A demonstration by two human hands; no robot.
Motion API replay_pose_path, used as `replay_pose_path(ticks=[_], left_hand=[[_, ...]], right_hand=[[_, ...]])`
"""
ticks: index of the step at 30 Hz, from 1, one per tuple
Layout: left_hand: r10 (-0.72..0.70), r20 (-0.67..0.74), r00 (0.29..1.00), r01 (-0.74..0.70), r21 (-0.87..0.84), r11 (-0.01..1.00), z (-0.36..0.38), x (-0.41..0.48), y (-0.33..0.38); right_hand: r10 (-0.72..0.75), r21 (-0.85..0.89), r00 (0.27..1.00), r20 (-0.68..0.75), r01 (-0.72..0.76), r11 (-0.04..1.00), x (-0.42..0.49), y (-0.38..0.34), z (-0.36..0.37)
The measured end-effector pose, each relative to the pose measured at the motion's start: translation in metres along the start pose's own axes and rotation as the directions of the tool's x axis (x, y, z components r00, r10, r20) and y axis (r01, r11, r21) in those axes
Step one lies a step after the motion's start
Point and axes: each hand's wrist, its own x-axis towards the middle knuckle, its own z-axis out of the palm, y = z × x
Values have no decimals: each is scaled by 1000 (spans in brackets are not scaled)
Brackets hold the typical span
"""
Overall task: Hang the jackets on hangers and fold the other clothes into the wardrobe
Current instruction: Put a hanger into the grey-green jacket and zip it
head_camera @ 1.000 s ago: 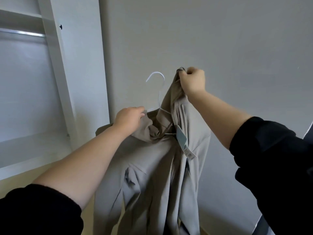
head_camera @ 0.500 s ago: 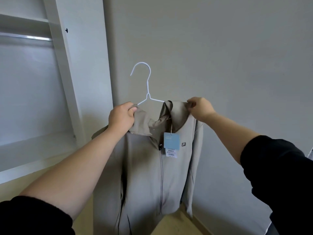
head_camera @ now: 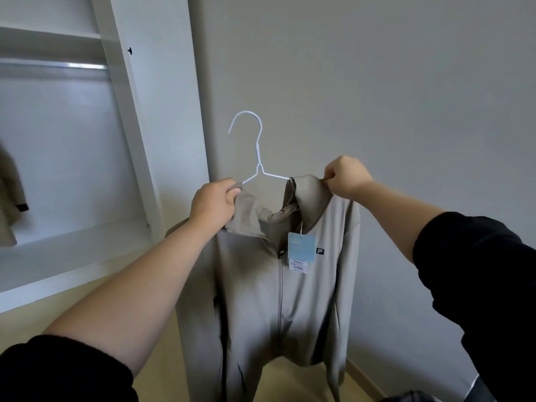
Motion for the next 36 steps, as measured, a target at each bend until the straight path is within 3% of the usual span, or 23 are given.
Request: replay_pose_path(ticks=[6,10,11,13,15,17,19,20,22,24,25,26,28,31,36], left_hand=[[134,78,988,-145,161,976,-13,-5,9],[68,52,996,-72,82,994,-15,6,20],[17,35,999,-18,36,999,-14,9,21],[-72,-18,997,71,-58,996,-13,15,23],[-122,-51,991,116,-111,987,-10,18,26],[-147,-73,986,137,-130,982,-8,22,29],[-164,-97,982,149,-145,978,-6,27,32],[-170,-101,980,153,-154,976,-5,31,35],[-174,-95,980,156,-176,972,-4,38,43],[-167,-77,983,149,-198,969,-2,43,53],[-160,-67,985,143,-210,967,0,44,58],[-151,-58,987,135,-219,966,0,43,64],[-134,-44,990,120,-232,965,3,41,74],[-113,-30,993,103,-239,966,7,36,83],[-186,-31,982,175,-218,960,12,35,82]], right_hand=[[-30,230,992,-120,57,971,3,-25,-16],[-9,469,950,-311,162,868,-2,-45,-24],[-60,459,959,-277,187,869,-3,-46,-26],[-158,284,985,-74,173,943,-4,-38,-26],[-85,210,996,-1,83,974,2,-20,-26],[44,378,991,-128,8,926,6,-1,-27],[133,453,932,-338,37,891,-2,10,-23],[102,424,898,-428,100,900,-12,9,-20],[-121,316,838,-533,329,890,-38,-2,-11],[-409,157,796,-446,520,840,-57,-16,4],[-463,87,822,-331,515,853,-60,-22,13],[-423,41,880,-214,441,897,-58,-26,21],[-173,-64,984,-32,171,983,-49,-28,31],[39,-78,995,92,-32,996,-37,-15,46],[90,335,988,126,-128,933,-24,2,59]])
